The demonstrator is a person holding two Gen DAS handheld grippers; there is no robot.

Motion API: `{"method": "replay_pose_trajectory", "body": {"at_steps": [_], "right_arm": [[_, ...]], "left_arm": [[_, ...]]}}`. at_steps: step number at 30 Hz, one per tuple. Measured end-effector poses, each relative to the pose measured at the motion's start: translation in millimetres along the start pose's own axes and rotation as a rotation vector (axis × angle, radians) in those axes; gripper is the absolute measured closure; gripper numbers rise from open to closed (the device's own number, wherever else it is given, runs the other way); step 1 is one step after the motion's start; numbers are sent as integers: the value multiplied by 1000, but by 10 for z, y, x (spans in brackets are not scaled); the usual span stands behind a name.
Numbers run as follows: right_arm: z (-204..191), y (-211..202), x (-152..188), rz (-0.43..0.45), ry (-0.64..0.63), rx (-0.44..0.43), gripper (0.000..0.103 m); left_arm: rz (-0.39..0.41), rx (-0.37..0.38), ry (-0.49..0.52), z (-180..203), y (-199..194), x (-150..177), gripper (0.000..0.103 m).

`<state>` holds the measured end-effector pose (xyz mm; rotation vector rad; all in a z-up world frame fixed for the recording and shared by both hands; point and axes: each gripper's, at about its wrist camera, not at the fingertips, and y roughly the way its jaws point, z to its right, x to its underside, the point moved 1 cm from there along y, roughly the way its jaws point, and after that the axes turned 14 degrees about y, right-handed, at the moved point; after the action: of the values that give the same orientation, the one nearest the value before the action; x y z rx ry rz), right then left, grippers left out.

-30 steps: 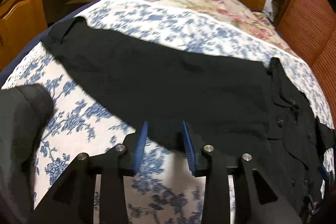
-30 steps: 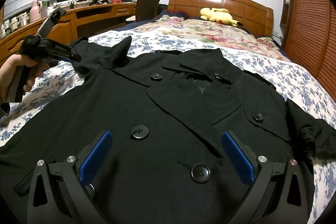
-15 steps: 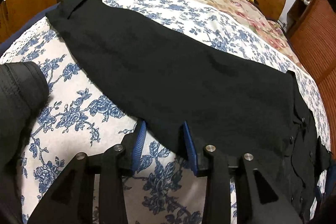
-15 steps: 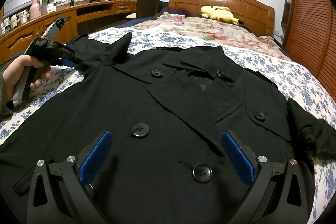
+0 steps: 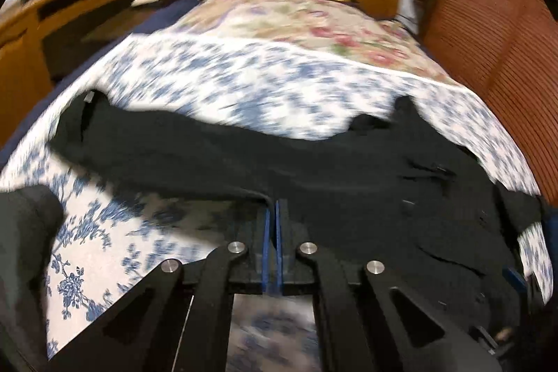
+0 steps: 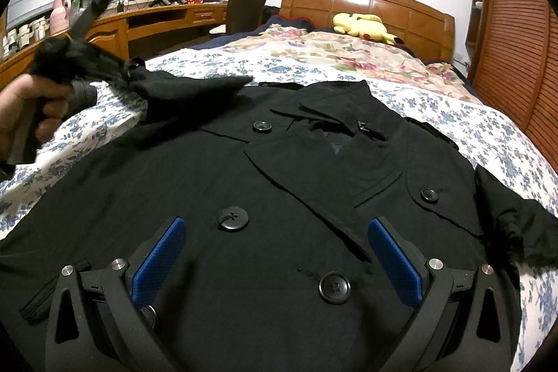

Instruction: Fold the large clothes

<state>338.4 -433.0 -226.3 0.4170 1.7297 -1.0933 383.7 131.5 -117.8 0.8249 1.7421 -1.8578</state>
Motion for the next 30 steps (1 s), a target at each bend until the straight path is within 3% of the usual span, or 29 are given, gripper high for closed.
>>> {"method": "replay_pose_trajectory", "body": {"at_steps": [8, 13, 16, 18, 20, 21, 30], "right_arm": [[173, -41, -13, -3, 100, -19, 0], [242, -201, -20, 56, 137, -23, 0], [228, -213, 13, 59, 132, -29, 0], [217, -204, 29, 59, 124, -27, 0], [216, -226, 37, 71, 118, -27, 0], [216, -236, 26, 77, 118, -29, 0], [149, -223, 37, 85, 88, -11, 0]], "left_arm": [[48, 54, 158, 775, -579, -188, 100], [8, 27, 236, 1051, -662, -151, 100], [-34, 34, 255, 1079, -645, -97, 100], [-41, 41, 258, 1059, -687, -52, 91], [-34, 36, 265, 1085, -736, -32, 73], [-28, 20, 269, 1085, -766, -19, 71], [-37, -8, 201, 644, -780, 201, 67]]}}
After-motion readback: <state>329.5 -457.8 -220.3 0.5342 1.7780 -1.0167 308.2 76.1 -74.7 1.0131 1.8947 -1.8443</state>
